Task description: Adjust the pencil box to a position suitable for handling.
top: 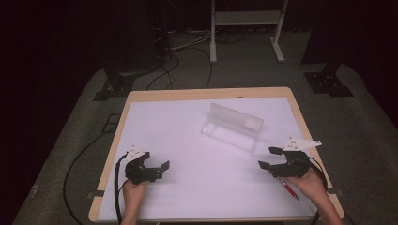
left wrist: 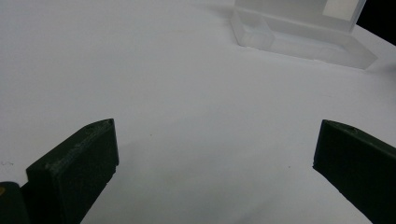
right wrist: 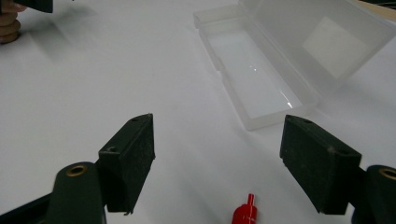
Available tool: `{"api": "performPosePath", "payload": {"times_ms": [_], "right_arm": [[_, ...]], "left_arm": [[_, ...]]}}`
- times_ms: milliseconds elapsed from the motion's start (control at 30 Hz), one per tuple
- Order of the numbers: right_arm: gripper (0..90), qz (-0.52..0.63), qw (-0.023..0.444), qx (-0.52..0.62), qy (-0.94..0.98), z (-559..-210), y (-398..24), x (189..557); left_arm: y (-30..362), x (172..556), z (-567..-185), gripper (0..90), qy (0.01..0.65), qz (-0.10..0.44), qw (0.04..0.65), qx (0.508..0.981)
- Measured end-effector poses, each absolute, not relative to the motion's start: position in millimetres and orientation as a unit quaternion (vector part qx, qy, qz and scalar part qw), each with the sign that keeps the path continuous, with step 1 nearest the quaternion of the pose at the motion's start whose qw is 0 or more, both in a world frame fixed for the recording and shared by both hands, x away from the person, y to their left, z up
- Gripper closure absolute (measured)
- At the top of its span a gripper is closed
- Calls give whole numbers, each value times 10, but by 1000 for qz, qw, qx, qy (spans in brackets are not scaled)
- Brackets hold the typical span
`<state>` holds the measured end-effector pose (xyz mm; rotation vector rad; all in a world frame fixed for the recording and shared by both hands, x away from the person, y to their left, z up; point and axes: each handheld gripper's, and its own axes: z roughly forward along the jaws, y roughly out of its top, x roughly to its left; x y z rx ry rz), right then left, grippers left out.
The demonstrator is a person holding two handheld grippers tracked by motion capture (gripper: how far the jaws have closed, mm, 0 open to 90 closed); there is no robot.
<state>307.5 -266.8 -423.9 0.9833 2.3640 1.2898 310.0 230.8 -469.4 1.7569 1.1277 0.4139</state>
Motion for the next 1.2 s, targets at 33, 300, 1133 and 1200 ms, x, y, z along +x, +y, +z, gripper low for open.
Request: {"api": "performPosePath", "payload": {"times_ms": [33, 300, 1133, 1200], "right_arm": [[257, 444, 137, 336, 819, -4228, -2650, 3095], [257, 440, 133, 321, 828, -4146, -2517, 3228], [258, 417, 126, 292, 852, -4002, -2185, 3535], [258, 412, 125, 289, 855, -4000, -2148, 3579]], "left_arm": [[2308, 3100, -4694, 0, 464, 170, 485, 722], [2308, 3103, -4696, 0, 464, 169, 485, 721], [2307, 3101, -4696, 0, 466, 168, 485, 721], [2307, 3101, -4696, 0, 465, 168, 485, 721]]}}
